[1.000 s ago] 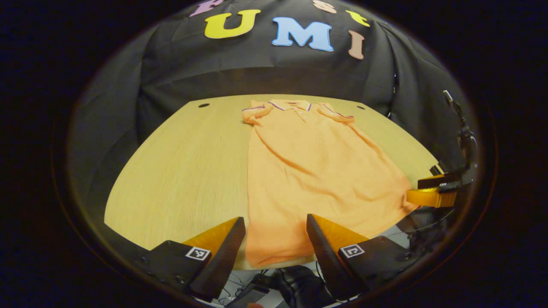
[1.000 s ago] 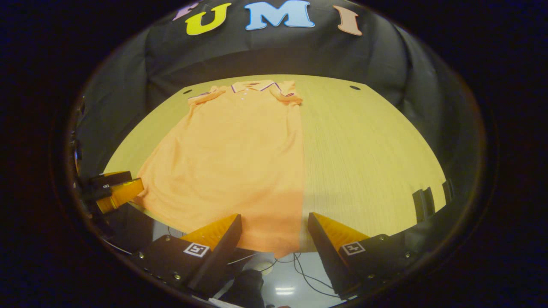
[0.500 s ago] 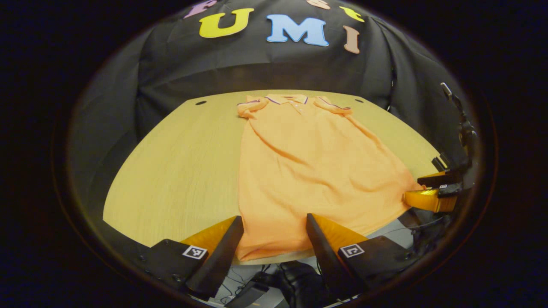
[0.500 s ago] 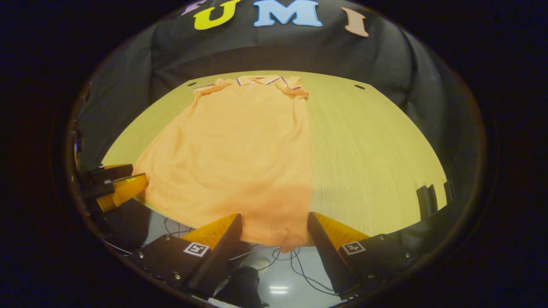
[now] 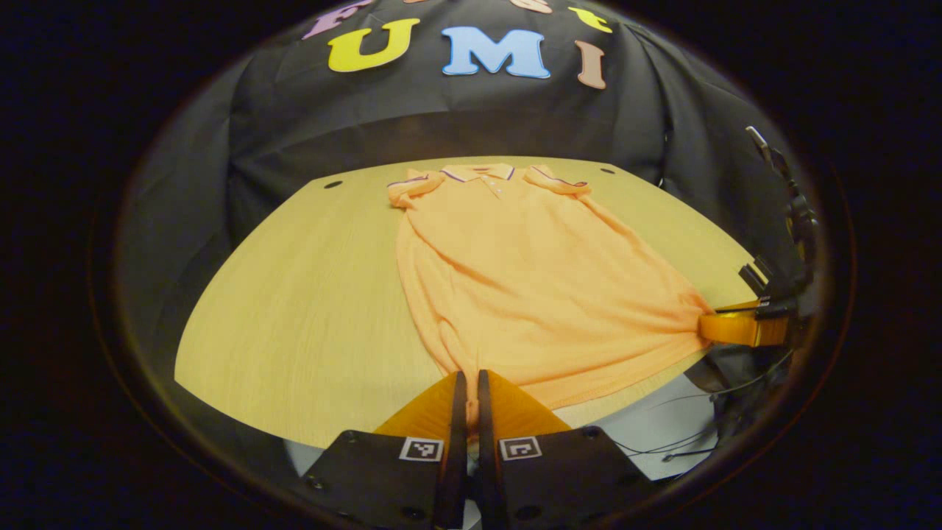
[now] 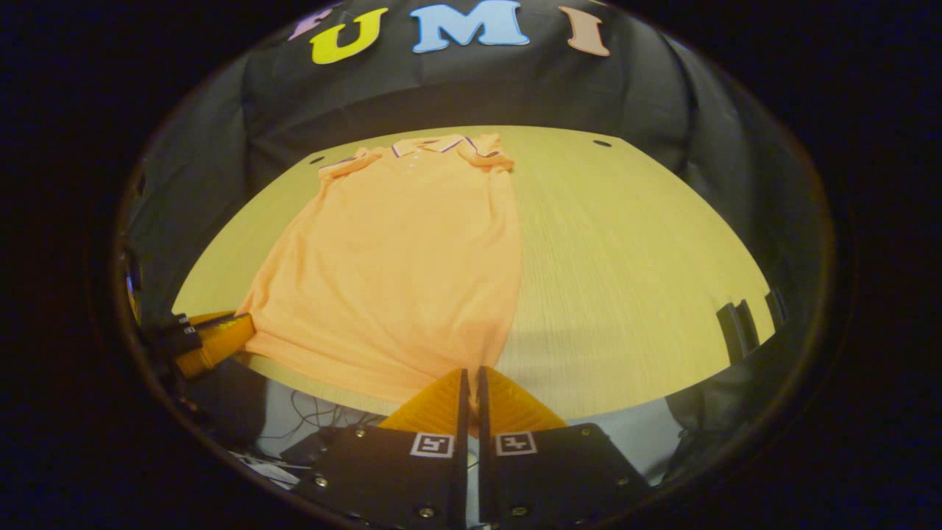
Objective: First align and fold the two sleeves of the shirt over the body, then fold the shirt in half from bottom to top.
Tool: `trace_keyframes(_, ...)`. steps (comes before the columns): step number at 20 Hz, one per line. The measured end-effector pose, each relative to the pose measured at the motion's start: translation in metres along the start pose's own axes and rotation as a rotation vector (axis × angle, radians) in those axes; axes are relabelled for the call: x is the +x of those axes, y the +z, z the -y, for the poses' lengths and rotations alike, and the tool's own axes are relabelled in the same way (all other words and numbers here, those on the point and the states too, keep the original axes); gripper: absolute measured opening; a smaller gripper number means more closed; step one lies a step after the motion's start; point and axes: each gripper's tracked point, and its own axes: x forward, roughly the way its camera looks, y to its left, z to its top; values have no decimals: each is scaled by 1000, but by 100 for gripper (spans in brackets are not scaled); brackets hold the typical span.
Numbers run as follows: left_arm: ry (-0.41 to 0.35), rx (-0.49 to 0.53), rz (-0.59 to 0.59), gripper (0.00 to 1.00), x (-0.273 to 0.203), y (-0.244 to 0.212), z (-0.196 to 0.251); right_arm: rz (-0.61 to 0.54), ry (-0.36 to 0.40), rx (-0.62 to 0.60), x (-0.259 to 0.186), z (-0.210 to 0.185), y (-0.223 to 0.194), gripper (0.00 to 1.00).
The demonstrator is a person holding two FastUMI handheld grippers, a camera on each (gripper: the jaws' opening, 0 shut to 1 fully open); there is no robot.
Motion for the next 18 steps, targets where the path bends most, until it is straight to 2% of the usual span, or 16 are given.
trace_keyframes(1,7,4,4,14,2,0,1,-12,17,15,0,-2,-1,7)
trace_keyframes(2,12,5,3,7,1,1,0,-7,24,33,2,-2,0,7)
trace_keyframes(3,15,6,0,6,1,2,0,-10,46,59,-3,-4,1,7)
trace_keyframes(4,23,-1,-10,6,1,1,-2,-14,64,78,-1,-6,2,1)
trace_keyframes(6,40,-24,-26,6,0,5,-6,6,110,98,-3,-8,8,1)
trace_keyframes(10,45,-47,-24,6,-7,26,-11,54,145,52,-20,-14,33,1)
trace_keyframes(13,43,-29,-8,6,-14,47,-14,109,157,14,-31,-17,63,1)
trace_keyframes(18,39,-66,54,6,-19,98,-18,184,169,-26,-39,-20,119,1)
